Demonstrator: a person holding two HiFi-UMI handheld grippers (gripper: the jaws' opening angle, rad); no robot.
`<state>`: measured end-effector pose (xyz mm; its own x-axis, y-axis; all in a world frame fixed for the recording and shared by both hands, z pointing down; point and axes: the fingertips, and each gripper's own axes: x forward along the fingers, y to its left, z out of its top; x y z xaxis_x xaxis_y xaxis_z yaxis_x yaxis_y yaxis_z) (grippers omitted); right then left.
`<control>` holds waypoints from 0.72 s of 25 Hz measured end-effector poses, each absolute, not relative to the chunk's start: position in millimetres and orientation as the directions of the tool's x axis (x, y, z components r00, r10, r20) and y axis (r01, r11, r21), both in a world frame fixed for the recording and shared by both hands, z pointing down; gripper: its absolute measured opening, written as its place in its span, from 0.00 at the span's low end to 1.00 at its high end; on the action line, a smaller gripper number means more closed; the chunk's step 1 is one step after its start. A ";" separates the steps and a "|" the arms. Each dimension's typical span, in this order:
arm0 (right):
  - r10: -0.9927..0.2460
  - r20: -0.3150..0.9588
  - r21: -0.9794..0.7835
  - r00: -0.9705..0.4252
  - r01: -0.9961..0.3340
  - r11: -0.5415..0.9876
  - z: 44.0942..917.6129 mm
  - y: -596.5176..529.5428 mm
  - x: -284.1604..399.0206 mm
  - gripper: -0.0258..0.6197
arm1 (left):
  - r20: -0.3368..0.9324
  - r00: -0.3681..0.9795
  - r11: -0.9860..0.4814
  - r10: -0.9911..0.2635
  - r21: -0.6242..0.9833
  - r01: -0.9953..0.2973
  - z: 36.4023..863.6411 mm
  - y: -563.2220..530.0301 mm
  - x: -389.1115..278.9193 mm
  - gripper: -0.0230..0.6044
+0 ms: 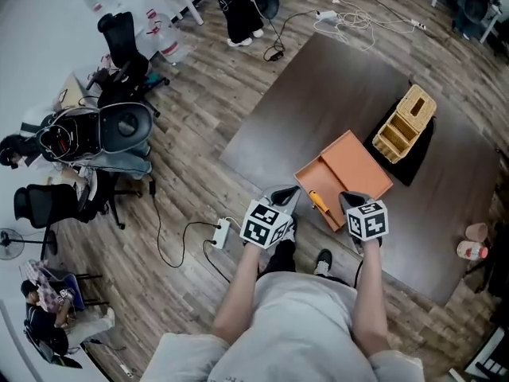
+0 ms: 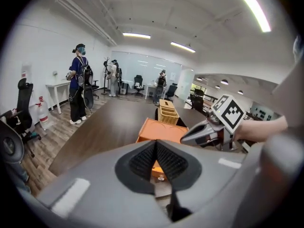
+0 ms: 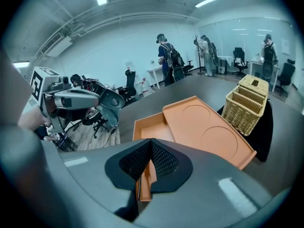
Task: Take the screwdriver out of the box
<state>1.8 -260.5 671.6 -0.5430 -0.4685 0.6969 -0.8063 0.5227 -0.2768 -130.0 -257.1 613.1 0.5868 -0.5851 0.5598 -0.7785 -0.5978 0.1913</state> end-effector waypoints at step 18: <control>-0.107 0.843 -0.376 -0.527 -0.721 0.582 727.3 -226.2 -25.4 0.08 | 0.574 0.760 -0.814 -0.305 0.257 -0.521 651.8 -272.9 -76.3 0.12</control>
<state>-25.4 -226.2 727.3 -0.5268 -0.1074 0.8432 -0.7210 0.5818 -0.3763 -76.3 -272.9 651.8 0.7598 -0.3054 0.5740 -0.5211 -0.8140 0.2567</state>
